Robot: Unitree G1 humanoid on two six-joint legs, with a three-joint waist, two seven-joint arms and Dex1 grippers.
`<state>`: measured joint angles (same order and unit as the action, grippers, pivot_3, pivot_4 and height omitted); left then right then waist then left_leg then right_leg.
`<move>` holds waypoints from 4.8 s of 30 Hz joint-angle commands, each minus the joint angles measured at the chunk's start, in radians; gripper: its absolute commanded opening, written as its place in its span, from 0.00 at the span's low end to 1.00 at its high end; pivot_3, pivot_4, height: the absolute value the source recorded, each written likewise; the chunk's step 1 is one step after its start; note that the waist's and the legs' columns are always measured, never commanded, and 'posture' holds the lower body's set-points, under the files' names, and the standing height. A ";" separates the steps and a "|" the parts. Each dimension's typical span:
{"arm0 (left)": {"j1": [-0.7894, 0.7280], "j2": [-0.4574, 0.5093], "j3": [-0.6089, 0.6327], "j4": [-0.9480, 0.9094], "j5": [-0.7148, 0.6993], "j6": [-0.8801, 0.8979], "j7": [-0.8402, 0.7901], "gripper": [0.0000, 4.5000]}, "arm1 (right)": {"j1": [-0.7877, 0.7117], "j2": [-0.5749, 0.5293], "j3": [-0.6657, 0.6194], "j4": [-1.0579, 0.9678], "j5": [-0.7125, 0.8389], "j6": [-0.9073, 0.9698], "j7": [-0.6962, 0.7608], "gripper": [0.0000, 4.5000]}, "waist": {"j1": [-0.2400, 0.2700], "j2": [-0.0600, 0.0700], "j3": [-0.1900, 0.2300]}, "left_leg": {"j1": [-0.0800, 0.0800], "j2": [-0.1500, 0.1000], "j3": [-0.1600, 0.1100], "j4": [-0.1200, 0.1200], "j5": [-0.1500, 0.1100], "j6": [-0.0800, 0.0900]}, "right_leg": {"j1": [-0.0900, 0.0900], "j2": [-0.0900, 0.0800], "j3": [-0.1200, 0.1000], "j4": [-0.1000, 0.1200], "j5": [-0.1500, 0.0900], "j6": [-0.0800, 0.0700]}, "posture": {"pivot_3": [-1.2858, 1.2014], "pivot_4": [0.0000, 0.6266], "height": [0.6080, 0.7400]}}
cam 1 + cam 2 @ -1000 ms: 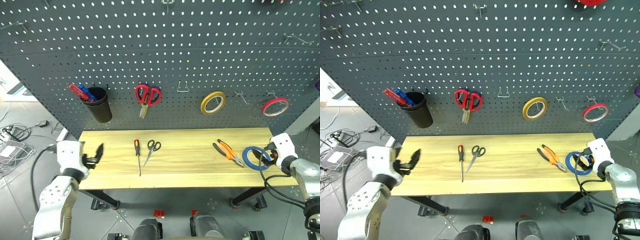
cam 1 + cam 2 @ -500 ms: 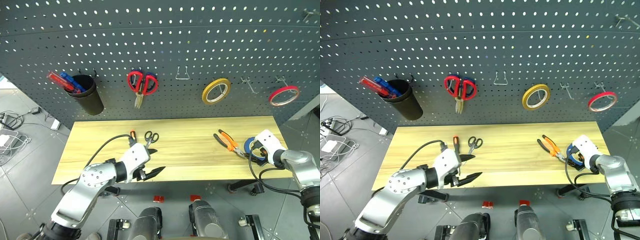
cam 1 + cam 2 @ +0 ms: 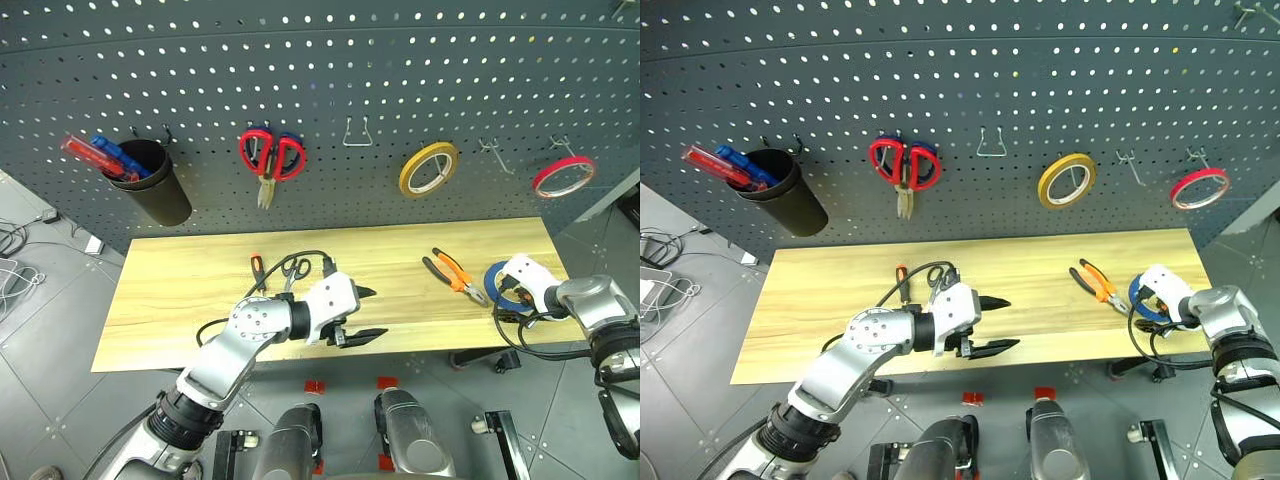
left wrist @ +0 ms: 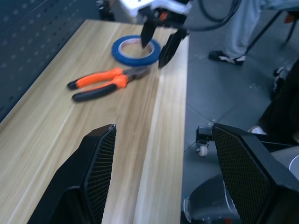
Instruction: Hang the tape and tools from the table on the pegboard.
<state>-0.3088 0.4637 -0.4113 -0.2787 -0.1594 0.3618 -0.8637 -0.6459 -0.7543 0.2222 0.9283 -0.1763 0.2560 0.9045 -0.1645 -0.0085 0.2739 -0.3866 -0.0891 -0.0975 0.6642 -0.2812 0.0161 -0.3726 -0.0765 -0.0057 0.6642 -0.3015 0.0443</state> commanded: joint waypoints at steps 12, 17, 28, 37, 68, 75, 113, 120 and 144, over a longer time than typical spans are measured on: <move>-0.027 -0.033 -0.010 0.017 0.016 -0.037 -0.008 0.77 | -0.113 0.082 0.067 0.271 -0.133 -0.110 -0.093 0.57 | -0.008 -0.002 0.002 | 0.001 0.001 0.001 0.002 0.002 -0.003 | 0.001 0.001 0.003 0.000 0.002 0.003 | 0.38 0.45 1.00; -0.024 -0.044 0.024 0.017 -0.011 -0.030 0.002 0.77 | -0.087 0.100 0.069 0.263 -0.146 -0.125 -0.102 0.20 | -0.008 -0.006 0.000 | 0.002 0.001 0.001 0.003 0.002 -0.003 | 0.002 0.002 0.004 0.000 0.004 0.003 | 0.38 0.43 1.00; -0.014 -0.093 0.123 -0.076 -0.064 -0.010 0.085 0.77 | 0.240 -0.079 -0.112 -0.312 -0.092 -0.174 -0.270 0.14 | 0.018 -0.003 -0.001 | -0.005 0.001 0.003 0.004 0.002 -0.004 | -0.005 0.003 0.005 0.000 0.005 0.003 | 0.38 0.42 1.00; -0.033 -0.132 0.143 -0.136 -0.080 0.018 0.135 0.77 | 0.610 0.081 -0.304 -1.053 -0.167 -0.246 -0.667 0.14 | -0.001 -0.004 -0.001 | -0.009 0.008 0.017 0.004 0.002 -0.005 | -0.017 0.008 0.017 0.010 0.005 0.004 | 0.36 0.42 1.00; -0.052 -0.083 0.261 -0.064 -0.075 0.000 0.208 0.77 | 0.127 0.269 -0.215 -0.702 0.103 -0.295 -0.456 0.70 | -0.033 -0.004 -0.001 | -0.006 0.016 0.023 0.014 0.001 -0.002 | -0.017 0.020 0.028 0.014 0.016 0.004 | 0.38 0.38 1.00; 0.079 0.087 0.340 0.009 -0.063 -0.077 0.124 0.77 | 0.248 0.266 -0.183 -0.866 0.144 0.173 -0.378 0.99 | -0.035 -0.003 -0.002 | -0.006 0.017 0.024 0.014 0.001 -0.002 | -0.019 0.020 0.030 0.015 0.017 0.003 | 0.38 0.37 1.00; 0.103 0.102 0.306 -0.047 -0.136 0.012 0.046 0.77 | -0.391 0.420 -0.003 0.319 -0.044 0.015 -0.329 0.99 | -0.113 -0.003 -0.002 | -0.013 0.019 0.040 0.014 0.000 0.000 | -0.034 0.022 0.044 0.017 0.020 0.001 | 0.39 0.41 1.00; 0.123 0.105 0.318 -0.064 -0.132 0.021 0.073 0.77 | -0.408 0.432 -0.029 0.353 -0.037 0.009 -0.348 0.99 | -0.108 -0.004 -0.001 | -0.013 0.019 0.041 0.014 0.000 0.000 | -0.034 0.022 0.045 0.017 0.020 0.001 | 0.40 0.45 1.00; 0.292 0.065 0.402 -0.123 -0.111 -0.063 0.225 0.77 | -0.362 0.445 -0.054 0.218 -0.051 -0.030 -0.334 0.58 | -0.069 -0.005 0.006 | -0.012 0.021 0.042 0.014 0.000 0.001 | -0.034 0.023 0.046 0.017 0.020 0.001 | 0.42 0.48 1.00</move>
<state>-0.0370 0.5312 -0.0534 -0.3623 -0.2712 0.3515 -0.6542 -1.0229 -0.2860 0.1931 1.2670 -0.2529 0.2506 0.5689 -0.2338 -0.0136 0.2799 -0.3987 -0.0685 -0.0552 0.6778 -0.2816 0.0173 -0.4068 -0.0534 0.0406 0.6813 -0.2814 0.0457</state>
